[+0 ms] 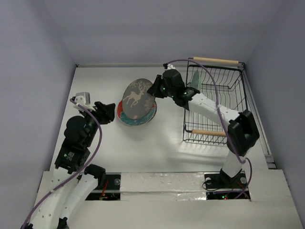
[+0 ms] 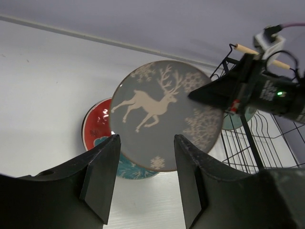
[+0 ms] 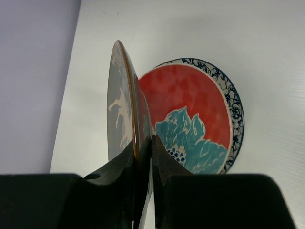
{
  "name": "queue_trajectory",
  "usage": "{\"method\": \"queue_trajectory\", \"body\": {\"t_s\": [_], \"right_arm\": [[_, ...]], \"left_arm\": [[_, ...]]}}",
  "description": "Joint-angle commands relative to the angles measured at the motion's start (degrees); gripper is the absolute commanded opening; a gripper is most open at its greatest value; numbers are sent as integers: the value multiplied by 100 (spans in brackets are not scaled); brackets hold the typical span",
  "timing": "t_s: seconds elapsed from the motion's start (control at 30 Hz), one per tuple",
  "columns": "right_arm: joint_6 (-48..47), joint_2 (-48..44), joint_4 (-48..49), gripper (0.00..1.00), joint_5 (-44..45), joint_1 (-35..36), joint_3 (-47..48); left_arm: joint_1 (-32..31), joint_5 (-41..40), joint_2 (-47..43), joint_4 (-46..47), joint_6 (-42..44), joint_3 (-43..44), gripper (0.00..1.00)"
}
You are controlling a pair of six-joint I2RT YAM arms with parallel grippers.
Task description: Unload the plates from the dish rack
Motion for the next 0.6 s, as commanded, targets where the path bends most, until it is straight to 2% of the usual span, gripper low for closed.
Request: {"method": "queue_trajectory", "body": {"t_s": [0.0, 0.17, 0.33, 0.57], "right_arm": [[847, 115, 1677, 0, -358, 66, 281], [1295, 636, 1967, 0, -482, 189, 194], [1787, 847, 2310, 0, -358, 189, -298], [1937, 1040, 2390, 0, -323, 242, -623]], "left_arm": [[58, -15, -31, 219, -1, -35, 46], [58, 21, -49, 219, 8, -35, 47], [58, 47, -66, 237, -1, -35, 47], [58, 56, -93, 237, -10, -35, 47]]}}
